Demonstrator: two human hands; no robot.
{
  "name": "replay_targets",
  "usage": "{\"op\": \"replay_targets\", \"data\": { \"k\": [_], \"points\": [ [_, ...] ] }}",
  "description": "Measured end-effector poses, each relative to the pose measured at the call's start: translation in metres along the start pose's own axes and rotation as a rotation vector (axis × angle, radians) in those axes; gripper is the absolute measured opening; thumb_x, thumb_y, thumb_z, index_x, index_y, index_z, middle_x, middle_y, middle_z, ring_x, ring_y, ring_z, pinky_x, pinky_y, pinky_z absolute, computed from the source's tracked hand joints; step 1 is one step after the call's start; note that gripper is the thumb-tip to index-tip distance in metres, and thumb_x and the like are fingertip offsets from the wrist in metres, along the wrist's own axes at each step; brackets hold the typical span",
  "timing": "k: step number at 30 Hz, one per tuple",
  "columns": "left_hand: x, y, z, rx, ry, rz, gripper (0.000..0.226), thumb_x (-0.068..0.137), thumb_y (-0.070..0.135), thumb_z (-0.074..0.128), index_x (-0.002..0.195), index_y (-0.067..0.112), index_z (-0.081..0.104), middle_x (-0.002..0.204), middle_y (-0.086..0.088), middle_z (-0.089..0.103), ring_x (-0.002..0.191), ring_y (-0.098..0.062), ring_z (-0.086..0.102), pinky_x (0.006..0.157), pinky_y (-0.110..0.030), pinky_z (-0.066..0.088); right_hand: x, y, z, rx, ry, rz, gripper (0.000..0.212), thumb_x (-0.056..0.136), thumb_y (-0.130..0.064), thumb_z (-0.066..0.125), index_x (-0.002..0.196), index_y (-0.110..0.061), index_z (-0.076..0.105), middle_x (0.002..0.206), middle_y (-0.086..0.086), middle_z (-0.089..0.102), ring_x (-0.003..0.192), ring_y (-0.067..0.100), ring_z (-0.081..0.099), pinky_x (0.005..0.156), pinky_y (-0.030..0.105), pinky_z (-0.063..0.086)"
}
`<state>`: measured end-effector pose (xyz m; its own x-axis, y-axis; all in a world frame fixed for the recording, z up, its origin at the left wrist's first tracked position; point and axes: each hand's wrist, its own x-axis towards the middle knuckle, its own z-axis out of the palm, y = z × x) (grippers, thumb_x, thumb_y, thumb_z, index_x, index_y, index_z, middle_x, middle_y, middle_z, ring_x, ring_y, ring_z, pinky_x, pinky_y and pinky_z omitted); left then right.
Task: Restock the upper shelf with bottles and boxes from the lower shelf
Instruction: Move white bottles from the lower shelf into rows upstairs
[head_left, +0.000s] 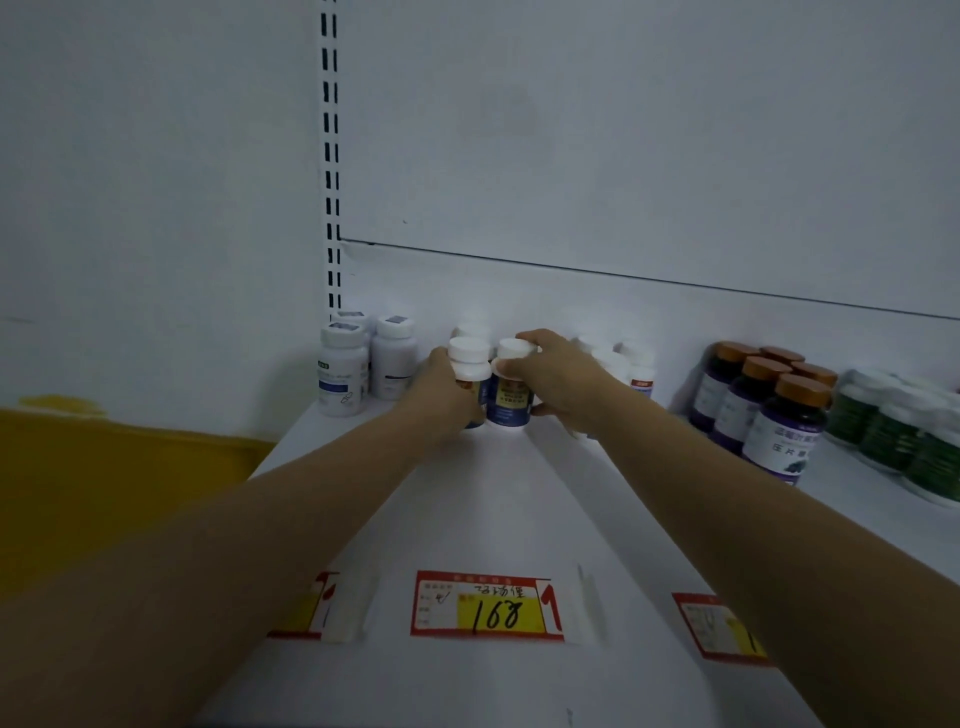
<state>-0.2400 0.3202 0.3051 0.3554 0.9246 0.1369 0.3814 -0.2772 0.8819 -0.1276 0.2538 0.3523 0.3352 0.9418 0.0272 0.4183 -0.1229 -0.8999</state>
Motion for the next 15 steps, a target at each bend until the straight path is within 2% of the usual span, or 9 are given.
{"op": "replay_targets", "data": {
  "k": [2,5,9,12,15],
  "points": [
    [0.002,-0.001,0.0,0.037,-0.016,0.033,0.077,0.04,0.02,0.078,0.114,0.013,0.056,0.107,-0.008,0.067,0.098,-0.027,0.065,0.086,-0.046,0.055,0.005,0.001,0.002,-0.023,0.05,-0.002,0.044,0.091,-0.014,0.058,0.131,-0.011,0.043,0.127,0.015,0.054,0.104,0.026,0.055,0.096,0.047,0.05],
    [0.001,0.002,0.0,0.091,-0.013,0.059,0.056,0.057,0.013,0.079,0.109,0.011,0.06,0.102,-0.008,0.069,0.095,-0.026,0.066,0.086,-0.042,0.056,0.013,0.002,0.005,-0.047,0.137,-0.007,0.039,0.09,-0.015,0.06,0.124,-0.003,0.049,0.123,0.019,0.057,0.111,0.033,0.057,0.096,0.05,0.049],
    [0.001,0.003,-0.001,0.104,-0.019,0.073,0.05,0.064,0.007,0.078,0.11,0.007,0.06,0.103,-0.009,0.069,0.093,-0.024,0.064,0.077,-0.03,0.053,0.024,0.007,0.007,-0.056,0.2,0.003,0.05,0.086,-0.023,0.066,0.128,-0.006,0.044,0.126,0.012,0.055,0.114,0.03,0.055,0.095,0.046,0.05],
    [0.001,0.002,-0.002,0.094,-0.028,0.087,0.05,0.065,0.006,0.078,0.111,0.007,0.06,0.102,-0.007,0.068,0.094,-0.024,0.064,0.08,-0.031,0.052,0.032,0.013,0.008,-0.04,0.239,0.005,0.058,0.082,-0.029,0.07,0.128,-0.008,0.043,0.129,0.013,0.052,0.113,0.03,0.056,0.094,0.047,0.051],
    [0.0,0.003,-0.003,0.145,-0.03,0.102,0.041,0.067,0.006,0.077,0.105,0.008,0.061,0.092,-0.003,0.065,0.088,-0.021,0.062,0.074,-0.027,0.049,0.034,0.014,0.009,-0.046,0.257,-0.004,0.057,0.083,-0.028,0.069,0.128,-0.007,0.043,0.128,0.014,0.054,0.113,0.03,0.057,0.094,0.046,0.051]
  ]
}}
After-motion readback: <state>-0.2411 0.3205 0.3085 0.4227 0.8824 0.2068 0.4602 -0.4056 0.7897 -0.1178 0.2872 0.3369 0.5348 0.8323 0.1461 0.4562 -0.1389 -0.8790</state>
